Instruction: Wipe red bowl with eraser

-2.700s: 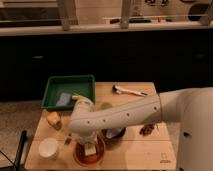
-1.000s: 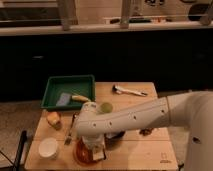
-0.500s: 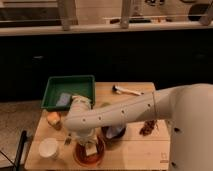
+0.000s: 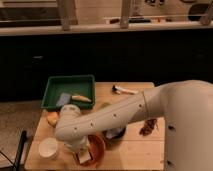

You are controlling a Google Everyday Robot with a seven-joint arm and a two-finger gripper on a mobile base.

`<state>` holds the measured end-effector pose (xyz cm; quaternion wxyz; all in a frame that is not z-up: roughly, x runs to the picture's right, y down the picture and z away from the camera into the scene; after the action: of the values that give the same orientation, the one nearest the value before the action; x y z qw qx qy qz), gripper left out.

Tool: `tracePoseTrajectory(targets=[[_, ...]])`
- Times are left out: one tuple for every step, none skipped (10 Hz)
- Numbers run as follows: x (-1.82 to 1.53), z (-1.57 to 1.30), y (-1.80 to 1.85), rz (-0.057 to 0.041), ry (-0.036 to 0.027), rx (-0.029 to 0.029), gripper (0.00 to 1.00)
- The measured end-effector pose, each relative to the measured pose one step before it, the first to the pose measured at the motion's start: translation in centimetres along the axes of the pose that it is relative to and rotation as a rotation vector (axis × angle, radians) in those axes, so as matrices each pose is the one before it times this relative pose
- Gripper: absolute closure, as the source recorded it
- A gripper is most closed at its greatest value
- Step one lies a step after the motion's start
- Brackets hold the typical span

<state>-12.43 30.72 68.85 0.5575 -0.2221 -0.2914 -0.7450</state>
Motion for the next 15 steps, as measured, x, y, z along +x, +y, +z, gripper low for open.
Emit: tracePoseTrajectory(targets=[[-1.002, 0.163, -0.097, -0.00605, -0.00740, 0.00551, 0.98], [-0.772, 0.192, 0.377, 0.00101, -0.00782, 0.00134, 0.98], [-0.495, 0.155, 0.721, 0.01030, -0.00688, 0.00163, 0.98], [-0.358, 0.071, 0.951, 0.01698, -0.00381, 0.00092, 0.98], [-0.180, -0.008, 0.859, 0.01756, -0.00120, -0.00334, 0.98], [-0.038, -0.080, 1.121, 0.02673, 0.00123, -0.00257, 0.98], [0.121, -0.010, 0.705, 0.01660, 0.00015, -0.00318, 0.98], [0.062, -0.008, 0.114, 0.00307, 0.00079, -0.00072, 0.98], [2.086, -0.187, 2.166, 0.04902, 0.01249, -0.01108, 0.98], [1.209, -0.014, 0.466, 0.01235, 0.00828, 0.00031, 0.98], [0.385, 0.018, 0.376, 0.01082, 0.00104, 0.00026, 0.98], [0.659, -0.047, 0.219, 0.00285, 0.00714, -0.00041, 0.98], [0.835, -0.168, -0.596, -0.00897, 0.00836, 0.00761, 0.98], [0.655, -0.106, -0.616, -0.00869, 0.00378, 0.00396, 0.98], [0.633, 0.056, -1.232, -0.02731, -0.00100, 0.00300, 0.98]])
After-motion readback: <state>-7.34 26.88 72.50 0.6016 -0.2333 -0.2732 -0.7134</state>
